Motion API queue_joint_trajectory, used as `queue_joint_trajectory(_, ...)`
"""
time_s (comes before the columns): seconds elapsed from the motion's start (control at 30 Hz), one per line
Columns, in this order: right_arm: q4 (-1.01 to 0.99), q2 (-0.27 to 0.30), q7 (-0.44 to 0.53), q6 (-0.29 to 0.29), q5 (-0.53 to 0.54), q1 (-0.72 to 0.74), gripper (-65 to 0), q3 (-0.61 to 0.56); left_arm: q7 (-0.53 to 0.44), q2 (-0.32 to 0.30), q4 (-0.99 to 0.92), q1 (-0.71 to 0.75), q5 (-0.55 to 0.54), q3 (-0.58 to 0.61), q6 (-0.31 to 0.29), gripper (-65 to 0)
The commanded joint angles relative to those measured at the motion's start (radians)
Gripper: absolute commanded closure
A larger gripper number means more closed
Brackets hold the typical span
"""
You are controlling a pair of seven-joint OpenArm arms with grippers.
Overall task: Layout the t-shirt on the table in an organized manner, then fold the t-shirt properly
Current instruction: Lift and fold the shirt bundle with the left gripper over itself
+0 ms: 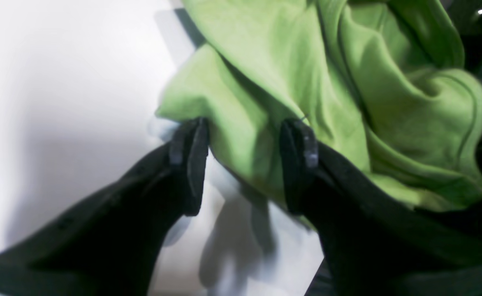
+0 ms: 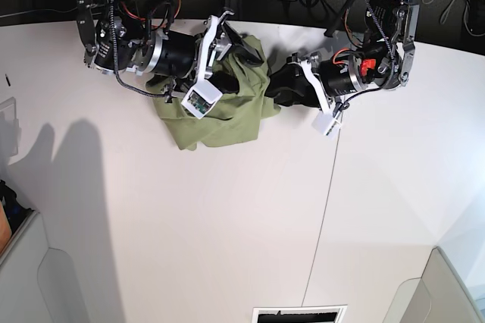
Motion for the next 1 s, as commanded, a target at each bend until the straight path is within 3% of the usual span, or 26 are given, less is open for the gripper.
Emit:
queue_joint_trajectory(0.0, 0.026, 0.000, 0.019, 0.012, 0.020, 0.010, -34.0, -0.002, 0.024, -0.021, 0.007, -0.008, 0.006, -0.021, 0.010, -31.6)
queue_joint_trajectory(0.13, 0.048, 0.000, 0.073, 0.009, -0.034, 0.013, -33.5, 0.005, 0.073, -0.058, 0.027, -0.008, -0.072, -0.095, 0.010, -31.4)
queue_joint_trajectory(0.17, 0.049, 0.000, 0.100, 0.002, -0.068, 0.016, -29.9, 0.011, 0.085, -0.072, 0.043, -0.008, -0.093, -0.114, 0.010, -31.3)
queue_joint_trajectory(0.2, 0.049, 0.000, 0.118, -0.007, -0.101, 0.025, -23.0, 0.021, 0.099, -0.086, 0.065, -0.008, -0.115, -0.134, 0.010, -29.9)
queue_joint_trajectory(0.27, 0.048, 0.000, 0.125, -0.027, -0.158, 0.053, -1.9, 0.045, 0.126, -0.119, 0.122, -0.008, -0.149, -0.162, 0.010, -23.0)
queue_joint_trajectory(0.3, 0.047, 0.000, 0.125, -0.028, -0.183, 0.066, 0.0, 0.060, 0.136, -0.136, 0.153, -0.006, -0.160, -0.171, 0.010, -20.4)
queue_joint_trajectory(0.43, 0.018, 0.000, 0.134, -0.031, -0.224, 0.134, 0.0, 0.143, 0.186, -0.202, 0.273, 0.003, -0.237, -0.175, 0.010, -17.5)
queue_joint_trajectory(0.57, -0.108, 0.000, 0.167, -0.030, -0.223, 0.220, 0.0, 0.206, 0.192, -0.213, 0.403, 0.039, -0.283, -0.173, 0.010, -17.5)
queue_joint_trajectory(0.73, -0.328, 0.000, 0.170, -0.023, -0.175, 0.332, 0.0, 0.207, 0.183, -0.169, 0.523, 0.085, -0.286, -0.084, 0.010, -17.5)
queue_joint_trajectory(0.97, -0.520, 0.000, 0.170, -0.011, -0.164, 0.396, 0.0, 0.148, 0.166, -0.045, 0.529, 0.100, -0.208, 0.087, 0.010, -17.5)
